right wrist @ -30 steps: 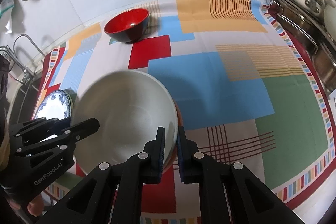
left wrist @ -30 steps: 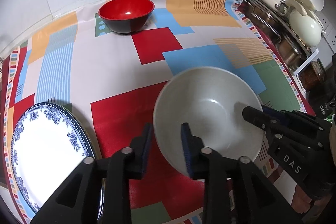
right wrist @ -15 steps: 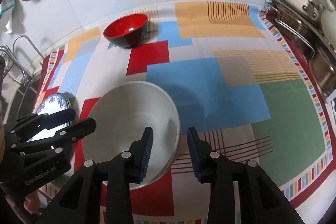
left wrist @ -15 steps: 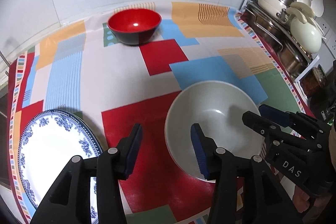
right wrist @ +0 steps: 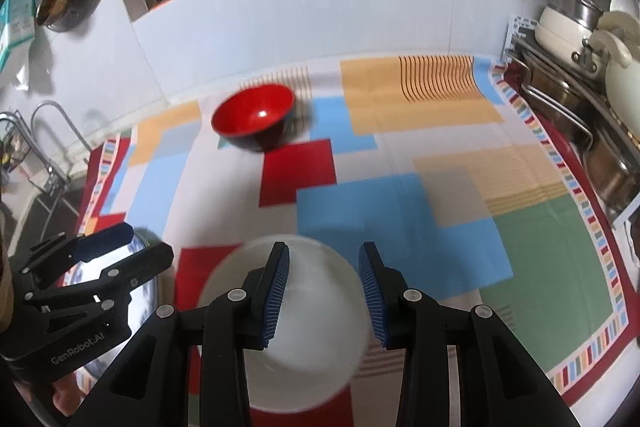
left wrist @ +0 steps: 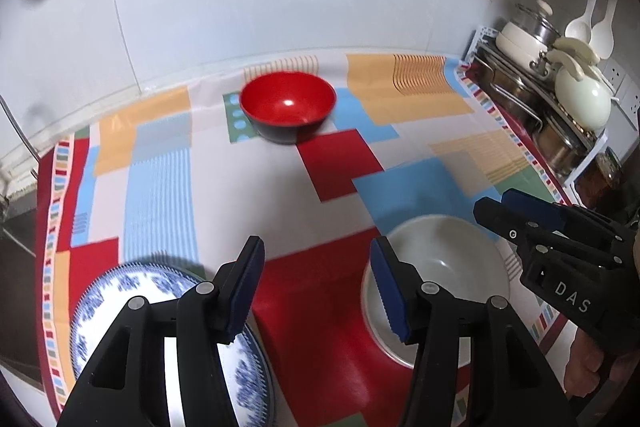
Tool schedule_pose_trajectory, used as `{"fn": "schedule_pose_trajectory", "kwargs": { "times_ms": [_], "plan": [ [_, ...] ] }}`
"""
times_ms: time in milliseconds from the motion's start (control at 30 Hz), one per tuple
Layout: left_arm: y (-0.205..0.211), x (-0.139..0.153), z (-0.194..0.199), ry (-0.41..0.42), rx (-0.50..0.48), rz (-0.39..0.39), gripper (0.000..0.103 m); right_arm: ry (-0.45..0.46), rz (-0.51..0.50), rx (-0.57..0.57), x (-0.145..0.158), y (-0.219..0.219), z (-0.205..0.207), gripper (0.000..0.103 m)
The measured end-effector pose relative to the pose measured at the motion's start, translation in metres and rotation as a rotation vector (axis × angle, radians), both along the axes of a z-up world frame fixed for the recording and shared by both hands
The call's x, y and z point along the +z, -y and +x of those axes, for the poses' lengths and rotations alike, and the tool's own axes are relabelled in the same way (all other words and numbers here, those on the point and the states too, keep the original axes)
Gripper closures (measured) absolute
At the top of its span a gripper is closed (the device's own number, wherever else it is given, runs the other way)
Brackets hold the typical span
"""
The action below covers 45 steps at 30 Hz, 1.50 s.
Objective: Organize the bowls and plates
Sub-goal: 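Move both grippers to the rim of the red bowl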
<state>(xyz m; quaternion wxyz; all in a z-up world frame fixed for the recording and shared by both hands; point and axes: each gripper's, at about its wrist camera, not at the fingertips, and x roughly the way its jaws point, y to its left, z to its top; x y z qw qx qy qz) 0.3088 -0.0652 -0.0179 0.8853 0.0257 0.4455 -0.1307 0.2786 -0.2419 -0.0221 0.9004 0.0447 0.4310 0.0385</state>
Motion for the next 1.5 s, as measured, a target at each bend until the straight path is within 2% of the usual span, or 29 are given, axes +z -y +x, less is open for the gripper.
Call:
{"fn": "schedule_pose_trajectory", "kwargs": {
  "times_ms": [400, 867, 1100, 1500],
  "plan": [
    [-0.02, 0.027, 0.032, 0.064, 0.02, 0.029, 0.049, 0.069, -0.004, 0.042, 0.025, -0.025, 0.034, 0.065],
    [-0.032, 0.041, 0.086, 0.095, 0.013, 0.041, 0.048, 0.079, 0.025, 0.049, 0.04, -0.038, 0.085, 0.065],
    [-0.036, 0.026, 0.126, 0.074, 0.008, 0.056, 0.048, 0.05, 0.006, 0.054, 0.032, -0.043, 0.124, 0.065],
    [-0.035, -0.017, 0.193, 0.002, 0.011, 0.053, 0.048, -0.012, -0.04, 0.08, 0.001, -0.049, 0.189, 0.065]
  ]
}}
